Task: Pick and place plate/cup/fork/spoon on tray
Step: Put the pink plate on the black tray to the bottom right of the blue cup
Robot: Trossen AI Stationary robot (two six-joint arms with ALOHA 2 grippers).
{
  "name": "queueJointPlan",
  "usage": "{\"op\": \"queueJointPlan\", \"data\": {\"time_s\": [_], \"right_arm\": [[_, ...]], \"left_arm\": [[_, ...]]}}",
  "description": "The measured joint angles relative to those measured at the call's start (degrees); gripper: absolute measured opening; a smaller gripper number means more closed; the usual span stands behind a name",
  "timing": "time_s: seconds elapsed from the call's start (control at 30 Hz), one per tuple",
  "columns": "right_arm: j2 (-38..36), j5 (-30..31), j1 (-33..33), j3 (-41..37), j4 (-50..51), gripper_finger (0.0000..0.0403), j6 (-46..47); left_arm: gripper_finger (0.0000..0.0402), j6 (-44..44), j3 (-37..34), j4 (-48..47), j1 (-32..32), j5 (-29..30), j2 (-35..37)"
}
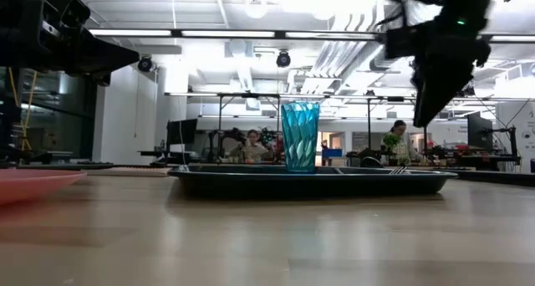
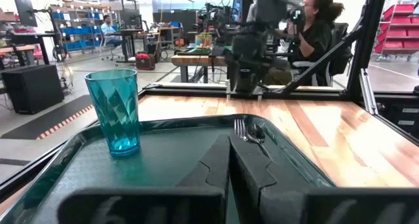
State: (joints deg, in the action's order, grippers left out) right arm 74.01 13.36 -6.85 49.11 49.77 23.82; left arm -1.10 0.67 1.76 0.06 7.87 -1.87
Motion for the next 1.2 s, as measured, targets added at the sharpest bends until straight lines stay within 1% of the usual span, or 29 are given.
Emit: {"op": "queueJointPlan", "data": {"time_s": [0.07, 0.13, 0.23, 0.3, 0.37, 0.43, 0.5, 0.6, 0.77, 0.93, 1.0, 1.1, 1.2], "right_arm": [[-7.87, 0.08, 0.0, -7.49, -10.2, 0.02, 2.25], [-15.03, 0.92, 0.0, -14.57, -22.69, 0.02, 3.15], [-23.43, 4.54, 0.0, -24.45, -43.89, 0.02, -0.28], [-27.04, 6.85, 0.06, -30.15, -58.61, 0.02, -4.67], [-29.1, 8.89, 0.32, -34.89, -72.06, 0.02, -9.77], [-30.01, 9.37, 0.86, -38.07, -82.93, 0.02, -14.9], [-30.26, 9.24, 1.44, -39.93, -90.62, 0.02, -18.85], [-30.21, 7.58, 2.49, -40.59, -95.99, 0.02, -21.56], [-30.18, 5.67, 3.98, -38.64, -96.07, 0.02, -23.0], [-30.09, 4.55, 4.42, -37.87, -95.9, 0.02, -23.88], [-30.0, 4.53, 4.42, -37.87, -94.73, 0.02, -23.86], [-28.96, 4.54, 4.44, -37.87, -92.97, 0.02, -23.84], [-27.14, 5.18, 4.63, -37.87, -93.58, 0.02, -23.77]], "left_arm": [[0.0, 0.0, 0.0, 0.01, 0.0, 0.0, -0.01], [0.0, 0.0, 0.0, 0.0, 0.01, 0.01, -0.01], [0.0, 0.0, -0.01, 0.02, -0.01, 0.01, -0.02], [0.0, -0.01, 0.0, 0.02, 0.0, 0.0, -0.01], [0.0, -0.02, 0.0, 0.01, 0.0, 0.01, -0.01], [0.0, -0.73, -0.01, 0.15, 0.01, 0.01, -0.02], [0.0, -0.94, 0.0, 0.11, -0.01, 0.01, -0.01], [0.0, -0.96, 0.0, 0.07, -0.01, 0.01, -0.01], [0.0, 0.32, 0.0, 0.78, -0.01, 0.01, -0.02], [0.0, 1.15, -0.01, 4.77, 0.01, 0.05, -0.02], [0.0003, 4.21, 0.02, 6.46, -0.01, -0.22, 0.01], [0.0023, 7.64, 0.02, 5.59, -0.14, -3.29, -0.3], [0.0064, 11.38, 0.02, 4.77, -0.14, -5.23, -2.36]]}}
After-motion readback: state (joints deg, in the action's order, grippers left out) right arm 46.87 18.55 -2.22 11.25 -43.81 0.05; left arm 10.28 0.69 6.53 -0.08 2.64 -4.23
